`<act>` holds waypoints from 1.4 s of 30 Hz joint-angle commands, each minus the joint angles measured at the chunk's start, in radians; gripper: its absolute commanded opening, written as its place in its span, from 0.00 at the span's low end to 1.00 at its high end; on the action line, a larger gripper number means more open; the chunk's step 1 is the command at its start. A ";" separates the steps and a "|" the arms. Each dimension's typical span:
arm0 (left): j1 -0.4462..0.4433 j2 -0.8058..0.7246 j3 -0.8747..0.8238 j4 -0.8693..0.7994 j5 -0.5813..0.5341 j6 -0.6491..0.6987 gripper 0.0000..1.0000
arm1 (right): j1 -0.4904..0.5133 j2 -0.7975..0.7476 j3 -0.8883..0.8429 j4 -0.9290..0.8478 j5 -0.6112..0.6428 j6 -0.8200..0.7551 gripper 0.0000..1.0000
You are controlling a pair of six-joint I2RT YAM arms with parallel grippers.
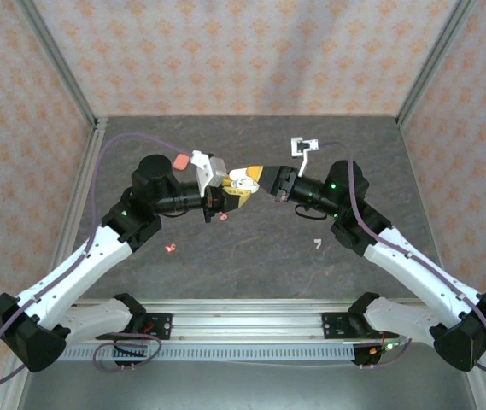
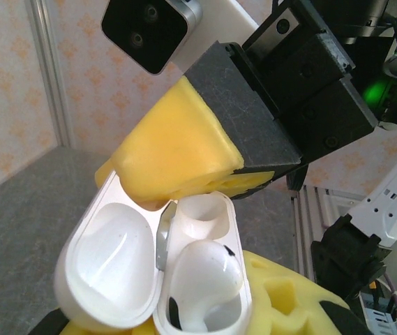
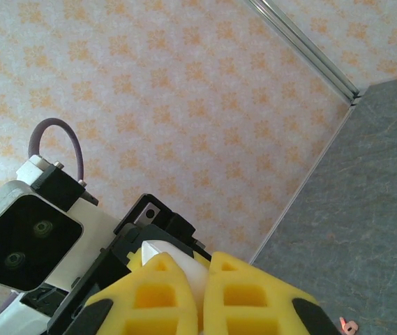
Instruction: Insert wireless bluetooth earbuds into charging case
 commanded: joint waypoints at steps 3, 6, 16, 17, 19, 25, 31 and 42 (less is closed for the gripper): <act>0.002 -0.024 -0.028 0.072 0.000 -0.012 0.00 | 0.000 -0.010 0.044 -0.034 0.008 -0.035 0.16; 0.002 -0.031 -0.060 0.115 -0.026 -0.020 0.00 | 0.000 -0.031 0.051 -0.072 0.027 -0.048 0.29; 0.001 -0.029 -0.114 0.167 -0.071 0.023 0.00 | 0.001 -0.121 0.147 -0.312 0.122 -0.124 0.32; 0.001 -0.029 -0.115 0.167 -0.075 0.032 0.00 | 0.000 -0.118 0.168 -0.340 0.122 -0.130 0.28; 0.002 -0.027 -0.115 0.169 -0.078 0.047 0.00 | 0.006 -0.100 0.212 -0.399 0.112 -0.139 0.21; 0.002 -0.015 -0.104 0.158 -0.076 0.069 0.00 | 0.059 -0.005 0.320 -0.524 0.087 -0.180 0.11; 0.001 -0.012 -0.100 0.149 -0.073 0.076 0.00 | 0.104 0.070 0.345 -0.531 0.082 -0.194 0.08; 0.000 -0.025 -0.096 0.120 -0.088 0.096 0.00 | 0.126 0.122 0.352 -0.578 0.083 -0.227 0.05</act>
